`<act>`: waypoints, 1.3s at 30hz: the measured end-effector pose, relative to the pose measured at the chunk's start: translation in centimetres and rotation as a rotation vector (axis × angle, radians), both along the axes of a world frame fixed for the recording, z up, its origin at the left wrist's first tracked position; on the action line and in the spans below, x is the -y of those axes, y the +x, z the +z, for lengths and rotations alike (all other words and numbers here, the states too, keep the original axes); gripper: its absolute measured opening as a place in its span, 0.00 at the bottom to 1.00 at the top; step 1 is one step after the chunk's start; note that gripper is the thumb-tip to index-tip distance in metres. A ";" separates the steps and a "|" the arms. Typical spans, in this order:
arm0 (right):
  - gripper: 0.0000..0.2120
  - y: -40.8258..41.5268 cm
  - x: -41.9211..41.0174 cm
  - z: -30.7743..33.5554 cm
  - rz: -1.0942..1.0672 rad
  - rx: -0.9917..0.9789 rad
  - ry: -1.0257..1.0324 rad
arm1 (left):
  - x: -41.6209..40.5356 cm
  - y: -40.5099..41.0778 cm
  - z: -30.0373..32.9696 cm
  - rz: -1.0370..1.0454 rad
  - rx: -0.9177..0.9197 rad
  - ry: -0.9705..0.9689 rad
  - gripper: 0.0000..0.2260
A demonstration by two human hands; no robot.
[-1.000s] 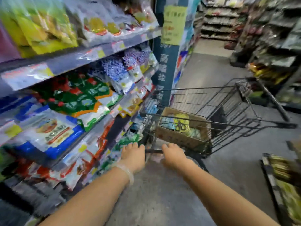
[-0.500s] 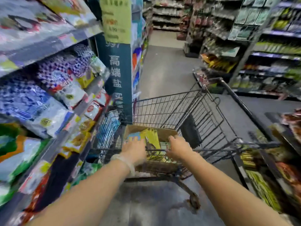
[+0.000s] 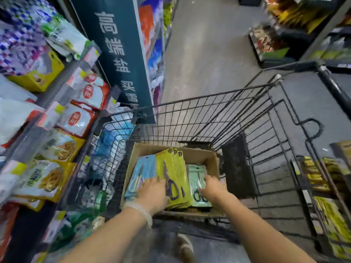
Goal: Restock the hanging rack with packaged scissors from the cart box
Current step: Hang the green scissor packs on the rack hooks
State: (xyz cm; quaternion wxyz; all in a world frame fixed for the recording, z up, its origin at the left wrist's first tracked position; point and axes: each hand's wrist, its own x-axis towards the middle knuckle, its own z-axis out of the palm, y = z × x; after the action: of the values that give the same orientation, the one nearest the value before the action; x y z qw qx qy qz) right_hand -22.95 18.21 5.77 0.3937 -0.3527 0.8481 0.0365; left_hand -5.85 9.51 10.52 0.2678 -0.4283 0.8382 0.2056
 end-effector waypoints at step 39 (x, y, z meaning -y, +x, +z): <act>0.10 -10.1 4.0 -6.8 -0.572 0.359 -0.481 | 2.1 -9.6 -7.9 0.517 -0.380 0.390 0.26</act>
State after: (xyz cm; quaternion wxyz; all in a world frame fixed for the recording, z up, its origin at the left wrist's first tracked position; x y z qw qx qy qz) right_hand -33.02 14.21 -1.06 0.4360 -0.1857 0.8141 -0.3357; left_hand -15.48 7.38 2.60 0.1234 -0.5211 0.6820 0.4981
